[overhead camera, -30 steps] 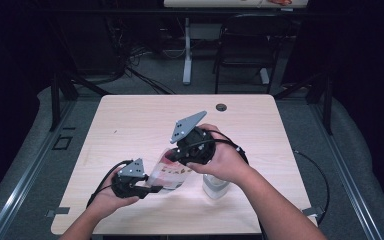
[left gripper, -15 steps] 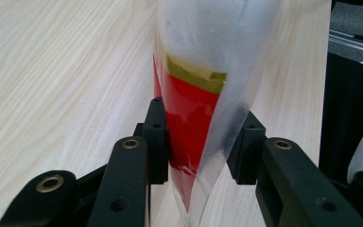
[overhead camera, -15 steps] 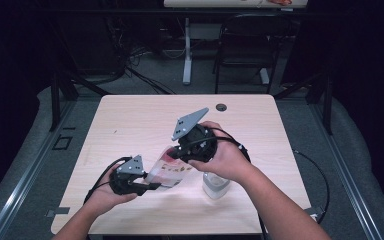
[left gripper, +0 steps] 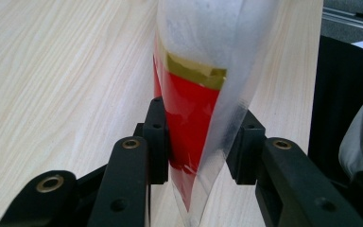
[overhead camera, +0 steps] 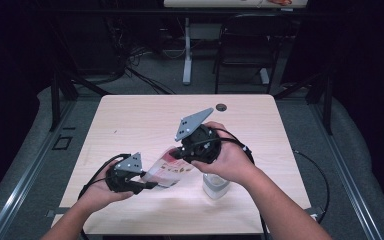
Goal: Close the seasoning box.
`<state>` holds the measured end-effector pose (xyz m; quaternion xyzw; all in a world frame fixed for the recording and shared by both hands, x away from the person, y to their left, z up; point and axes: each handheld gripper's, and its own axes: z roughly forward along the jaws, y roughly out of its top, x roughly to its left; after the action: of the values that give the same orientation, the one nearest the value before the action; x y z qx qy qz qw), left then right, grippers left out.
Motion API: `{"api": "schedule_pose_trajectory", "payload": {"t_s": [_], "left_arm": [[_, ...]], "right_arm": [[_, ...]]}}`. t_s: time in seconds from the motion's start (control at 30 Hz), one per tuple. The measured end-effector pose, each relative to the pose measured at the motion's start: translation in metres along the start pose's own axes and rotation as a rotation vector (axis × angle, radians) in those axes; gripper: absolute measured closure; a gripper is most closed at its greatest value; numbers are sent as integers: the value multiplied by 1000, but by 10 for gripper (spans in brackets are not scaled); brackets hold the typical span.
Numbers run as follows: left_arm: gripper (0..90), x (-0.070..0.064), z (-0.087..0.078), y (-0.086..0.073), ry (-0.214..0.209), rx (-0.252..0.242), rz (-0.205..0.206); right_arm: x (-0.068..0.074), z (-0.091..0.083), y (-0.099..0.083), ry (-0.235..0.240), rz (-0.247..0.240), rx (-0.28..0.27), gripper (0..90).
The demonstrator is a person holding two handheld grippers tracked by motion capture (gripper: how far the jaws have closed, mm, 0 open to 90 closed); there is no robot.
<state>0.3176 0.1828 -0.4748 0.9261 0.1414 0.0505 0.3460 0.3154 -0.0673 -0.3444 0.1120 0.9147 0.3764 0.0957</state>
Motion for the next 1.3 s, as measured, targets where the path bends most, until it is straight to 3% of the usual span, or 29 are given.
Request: {"api": "schedule_pose_trajectory", "payload": {"t_s": [0.3,0.6,1.3], "left_arm": [[663,2,-6,3,20,22,-1],[664,3,-10,4,28,77,7],[669,5,-12,26,13,190,57]], "right_arm": [[-3,0,-2,-8,8,-8,894],[-5,3,-8,4,19,-18,894],[-10,-5,-33,-1,63,-36,894]]}}
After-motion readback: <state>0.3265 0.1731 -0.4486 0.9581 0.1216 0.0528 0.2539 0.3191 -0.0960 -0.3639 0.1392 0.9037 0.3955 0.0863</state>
